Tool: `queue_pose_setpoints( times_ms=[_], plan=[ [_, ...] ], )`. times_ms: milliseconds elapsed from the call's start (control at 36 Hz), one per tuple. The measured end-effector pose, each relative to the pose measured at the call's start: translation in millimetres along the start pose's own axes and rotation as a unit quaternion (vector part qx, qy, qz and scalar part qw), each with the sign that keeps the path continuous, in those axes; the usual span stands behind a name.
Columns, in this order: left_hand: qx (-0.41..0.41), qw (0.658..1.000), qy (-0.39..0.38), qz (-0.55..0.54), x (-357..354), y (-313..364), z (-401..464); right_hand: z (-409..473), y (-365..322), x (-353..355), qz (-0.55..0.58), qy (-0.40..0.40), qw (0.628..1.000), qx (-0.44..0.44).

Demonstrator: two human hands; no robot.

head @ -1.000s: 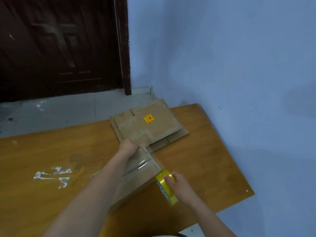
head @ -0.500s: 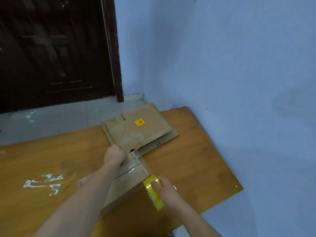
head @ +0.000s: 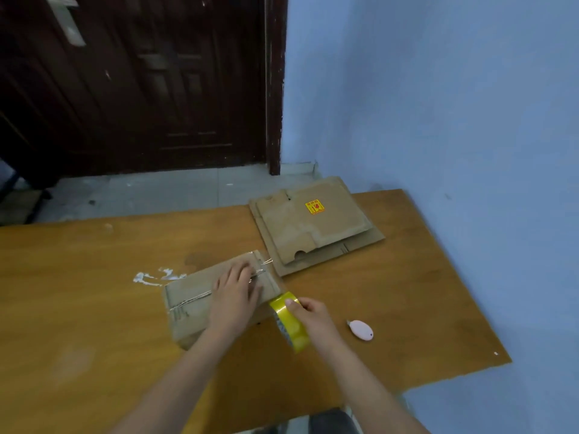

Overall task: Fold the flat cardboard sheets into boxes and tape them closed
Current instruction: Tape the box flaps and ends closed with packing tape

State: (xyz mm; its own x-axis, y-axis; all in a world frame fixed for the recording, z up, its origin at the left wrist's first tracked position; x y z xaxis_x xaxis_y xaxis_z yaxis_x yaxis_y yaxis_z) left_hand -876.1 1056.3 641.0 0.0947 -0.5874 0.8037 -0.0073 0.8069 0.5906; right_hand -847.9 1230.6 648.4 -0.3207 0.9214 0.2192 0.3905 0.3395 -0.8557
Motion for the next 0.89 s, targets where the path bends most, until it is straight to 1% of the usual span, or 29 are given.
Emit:
queue_pose_setpoints(
  times_ms=[83, 139, 222, 306, 389, 500, 667, 750, 889],
  plan=[
    [0.006, 1.0, -0.006, 0.017, 3, -7, -15, 5, -1, -3, 0.014, 0.007, 1.0, 0.021],
    [0.017, 0.999, -0.029, 0.032, 3, -8, -19, 4, 3, -3, 0.022, 0.003, 1.0, 0.021],
    [0.04, 0.997, -0.05, 0.04, 2, -6, -20, -2, 11, -2, 0.021, -0.033, 0.999, 0.024],
    [0.054, 0.995, -0.06, 0.066, -1, -6, -18, -5, 16, -2, -0.004, -0.064, 0.997, 0.034],
    [0.07, 0.994, -0.061, 0.066, -2, -6, -17, 0, 13, 1, -0.021, -0.072, 0.996, 0.042],
    [0.086, 0.991, -0.06, 0.08, -2, -6, -15, 12, 7, 3, -0.046, -0.063, 0.996, 0.048],
    [0.099, 0.991, -0.053, 0.071, -2, -5, -13, 17, 15, 1, -0.018, -0.079, 0.995, 0.062],
    [0.101, 0.989, -0.056, 0.089, -2, -4, -13, 20, 20, -2, 0.001, -0.076, 0.995, 0.063],
    [0.105, 0.989, -0.049, 0.094, -3, -6, -11, 30, 25, -2, -0.001, -0.085, 0.995, 0.058]
  ],
)
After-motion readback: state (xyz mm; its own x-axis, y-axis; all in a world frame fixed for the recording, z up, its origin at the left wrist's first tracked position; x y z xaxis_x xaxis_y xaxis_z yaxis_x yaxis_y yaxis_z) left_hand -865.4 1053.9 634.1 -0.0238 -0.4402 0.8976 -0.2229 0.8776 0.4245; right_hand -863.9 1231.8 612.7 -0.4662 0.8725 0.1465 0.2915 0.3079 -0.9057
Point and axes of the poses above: each hand's wrist, its own z-axis towards the middle knuckle, its own x-axis out of the back of the hand, y = z × x, the point moved 3 cm from there along z, towards the middle knuckle, and after that the axes turned 13 degrees about -z, right-handed, at the moved point
